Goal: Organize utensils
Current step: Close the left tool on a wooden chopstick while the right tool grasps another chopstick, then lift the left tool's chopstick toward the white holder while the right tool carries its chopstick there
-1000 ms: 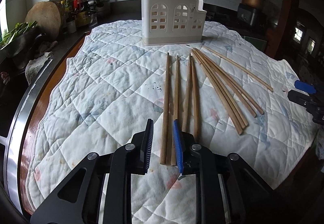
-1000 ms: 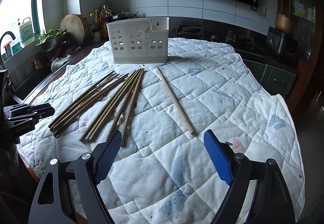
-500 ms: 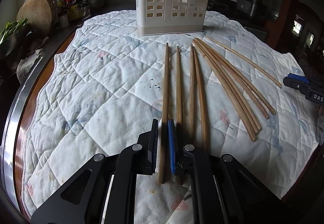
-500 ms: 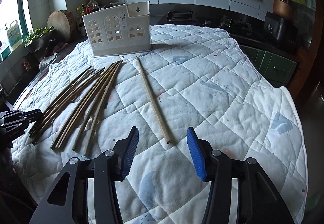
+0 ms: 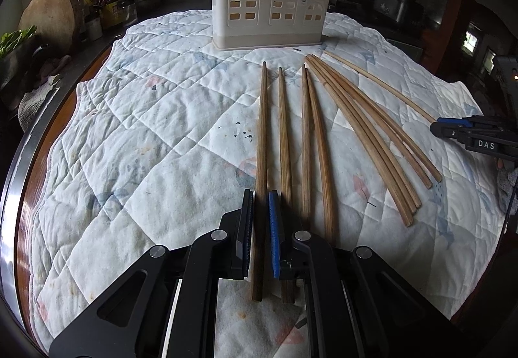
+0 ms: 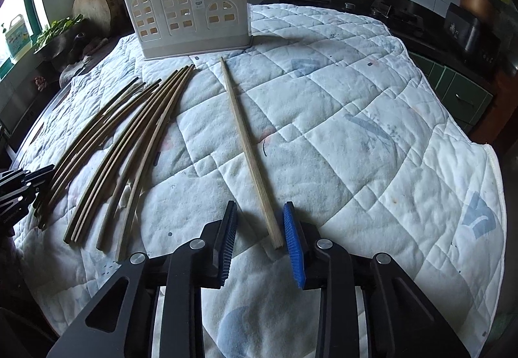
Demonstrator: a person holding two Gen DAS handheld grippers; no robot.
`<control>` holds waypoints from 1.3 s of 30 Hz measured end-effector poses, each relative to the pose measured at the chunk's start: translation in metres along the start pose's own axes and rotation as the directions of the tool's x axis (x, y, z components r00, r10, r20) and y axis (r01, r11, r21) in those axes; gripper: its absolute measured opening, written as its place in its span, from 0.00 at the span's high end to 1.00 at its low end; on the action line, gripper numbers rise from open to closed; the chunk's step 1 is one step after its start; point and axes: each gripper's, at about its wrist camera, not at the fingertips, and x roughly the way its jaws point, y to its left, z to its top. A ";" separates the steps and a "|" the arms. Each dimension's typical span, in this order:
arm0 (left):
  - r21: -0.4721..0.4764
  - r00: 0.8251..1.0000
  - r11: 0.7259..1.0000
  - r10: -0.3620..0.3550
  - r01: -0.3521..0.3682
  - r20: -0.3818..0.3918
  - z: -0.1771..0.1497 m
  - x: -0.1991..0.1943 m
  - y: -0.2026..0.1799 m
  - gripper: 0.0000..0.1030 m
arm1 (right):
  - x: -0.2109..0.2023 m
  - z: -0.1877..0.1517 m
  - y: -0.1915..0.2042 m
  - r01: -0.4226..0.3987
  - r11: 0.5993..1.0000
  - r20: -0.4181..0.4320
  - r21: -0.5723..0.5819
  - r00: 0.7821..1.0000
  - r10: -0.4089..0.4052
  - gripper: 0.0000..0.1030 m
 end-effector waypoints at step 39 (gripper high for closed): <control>-0.030 1.000 0.999 -0.012 0.012 -0.004 -0.013 -0.012 0.014 0.93 | -0.119 0.023 0.037 -0.028 0.999 0.350 -0.027 0.936 0.035 0.93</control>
